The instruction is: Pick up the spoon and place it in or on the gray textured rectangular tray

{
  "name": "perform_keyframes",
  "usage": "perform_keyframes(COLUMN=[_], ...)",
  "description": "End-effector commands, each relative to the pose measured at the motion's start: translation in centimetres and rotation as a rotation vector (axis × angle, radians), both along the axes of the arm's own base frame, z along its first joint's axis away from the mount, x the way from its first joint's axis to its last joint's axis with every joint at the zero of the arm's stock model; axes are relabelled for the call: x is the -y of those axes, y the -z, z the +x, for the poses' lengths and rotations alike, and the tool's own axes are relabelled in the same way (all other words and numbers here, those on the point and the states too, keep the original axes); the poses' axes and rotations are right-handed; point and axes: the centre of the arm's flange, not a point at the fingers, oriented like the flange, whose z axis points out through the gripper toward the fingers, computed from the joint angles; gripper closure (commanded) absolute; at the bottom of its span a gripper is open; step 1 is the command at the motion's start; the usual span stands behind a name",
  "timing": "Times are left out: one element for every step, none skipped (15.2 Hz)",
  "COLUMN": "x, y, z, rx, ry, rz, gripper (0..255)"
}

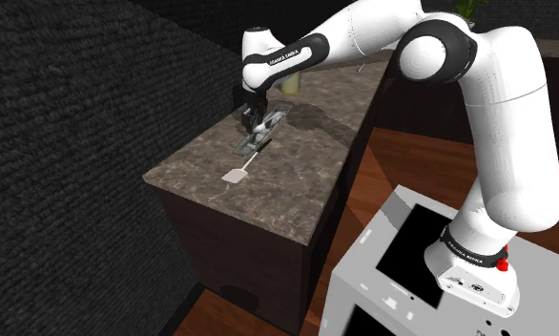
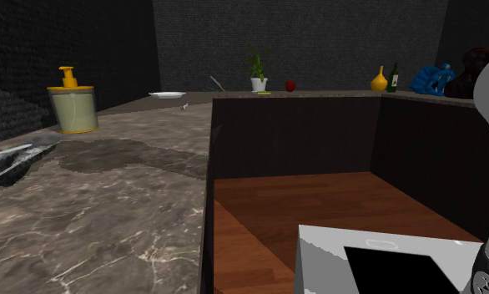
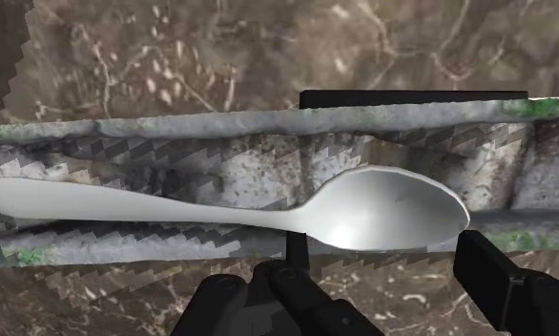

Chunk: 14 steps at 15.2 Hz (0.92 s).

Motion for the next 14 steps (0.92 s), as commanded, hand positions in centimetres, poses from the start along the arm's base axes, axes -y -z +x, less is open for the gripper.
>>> perform_keyframes(x=[0.0,0.0,0.0,0.0,0.0,0.0,0.0,0.0,0.0,0.0,0.0,0.0,0.0,0.0], y=[0.1,0.1,0.1,0.1,0.1,0.1,0.1,0.1,0.1,0.1,0.1,-1.2,-2.5,-3.8], z=[0.0,0.0,0.0,0.0,0.0,0.0,0.0,0.0,0.0,0.0,0.0,-0.2,-0.4,-0.6], rx=[0.001,0.001,0.001,0.001,0.001,0.001,0.001,0.001,0.001,0.001,0.001,0.001,0.001,0.001], ry=[0.0,0.0,0.0,0.0,0.0,0.0,0.0,0.0,0.0,0.0,0.0,0.0,0.0,0.0], rz=[0.0,0.0,0.0,0.0,0.0,0.0,0.0,0.0,0.0,0.0,0.0,0.0,0.0,0.0], gripper=[255,255,255,255,255,0,0,0,0,0,0,0,0,0])
